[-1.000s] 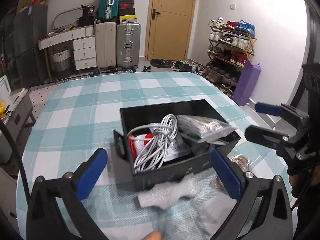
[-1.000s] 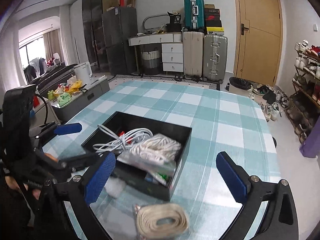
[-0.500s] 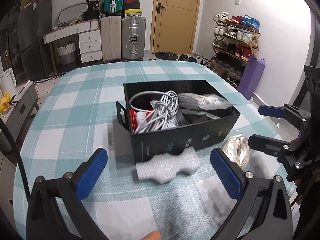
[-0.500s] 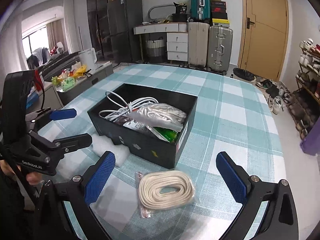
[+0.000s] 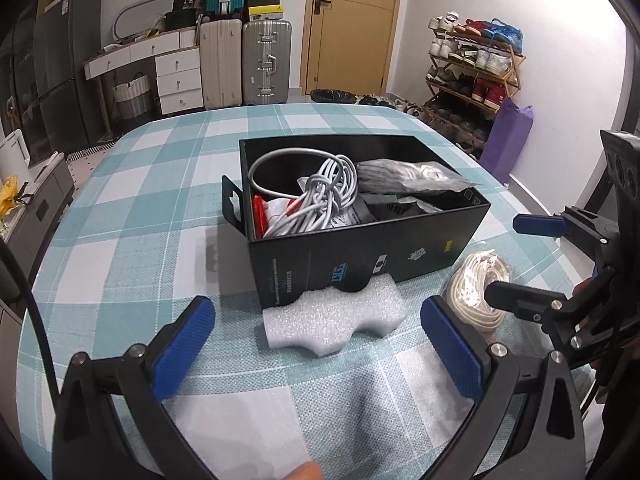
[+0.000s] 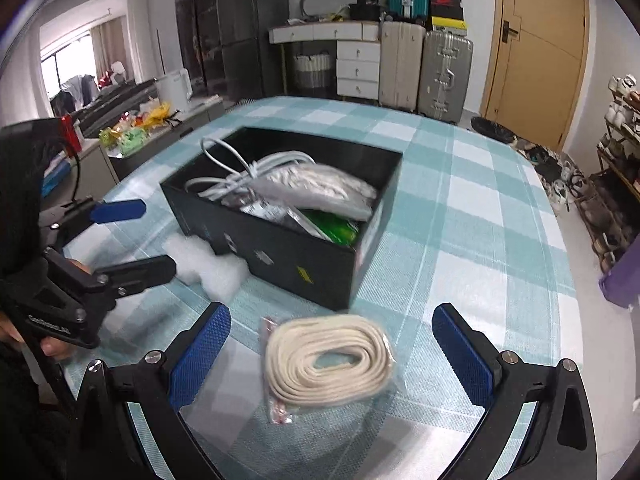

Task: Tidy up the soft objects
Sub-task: 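Withdraw both tools from the box toward the foam piece and bagged cream strap, then grasp the white foam piece with the left tool while the right grasps the bagged cream strap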

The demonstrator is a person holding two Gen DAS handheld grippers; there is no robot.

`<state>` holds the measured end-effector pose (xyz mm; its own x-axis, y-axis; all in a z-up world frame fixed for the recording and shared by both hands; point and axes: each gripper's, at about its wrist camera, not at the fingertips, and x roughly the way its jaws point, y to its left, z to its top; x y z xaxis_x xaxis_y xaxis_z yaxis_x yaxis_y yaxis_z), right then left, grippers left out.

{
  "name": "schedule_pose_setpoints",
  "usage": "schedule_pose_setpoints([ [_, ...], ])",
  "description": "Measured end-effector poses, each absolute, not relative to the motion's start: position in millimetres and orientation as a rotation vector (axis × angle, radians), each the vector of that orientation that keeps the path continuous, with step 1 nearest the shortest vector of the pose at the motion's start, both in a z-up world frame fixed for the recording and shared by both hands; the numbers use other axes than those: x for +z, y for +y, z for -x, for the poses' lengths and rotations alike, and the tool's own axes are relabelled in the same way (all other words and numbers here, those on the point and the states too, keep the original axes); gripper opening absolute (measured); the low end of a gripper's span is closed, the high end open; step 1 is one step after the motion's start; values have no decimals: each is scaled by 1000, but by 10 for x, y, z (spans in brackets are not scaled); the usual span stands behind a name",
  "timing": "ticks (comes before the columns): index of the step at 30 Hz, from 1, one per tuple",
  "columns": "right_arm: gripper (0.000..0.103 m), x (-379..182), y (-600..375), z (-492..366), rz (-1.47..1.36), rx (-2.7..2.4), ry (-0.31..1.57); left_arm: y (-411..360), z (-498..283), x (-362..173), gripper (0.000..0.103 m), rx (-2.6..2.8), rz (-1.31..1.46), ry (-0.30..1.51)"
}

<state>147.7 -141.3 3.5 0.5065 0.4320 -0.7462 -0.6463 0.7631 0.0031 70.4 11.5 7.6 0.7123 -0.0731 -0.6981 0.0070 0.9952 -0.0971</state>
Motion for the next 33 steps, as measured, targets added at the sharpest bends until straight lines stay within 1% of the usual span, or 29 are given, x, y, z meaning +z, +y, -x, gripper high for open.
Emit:
schedule_pose_setpoints([
  [11,102,-242,-1445,-1578,316,663,916,34,-677,-24,103,-51,42,784],
  [26,102,-452,-1342,-1600,383,650,982,65,-724,-100,103,-56,73,836],
  [33,102,-476,-1329,-1584,366,647,980,24,-737,-116,103,-54,53,846],
])
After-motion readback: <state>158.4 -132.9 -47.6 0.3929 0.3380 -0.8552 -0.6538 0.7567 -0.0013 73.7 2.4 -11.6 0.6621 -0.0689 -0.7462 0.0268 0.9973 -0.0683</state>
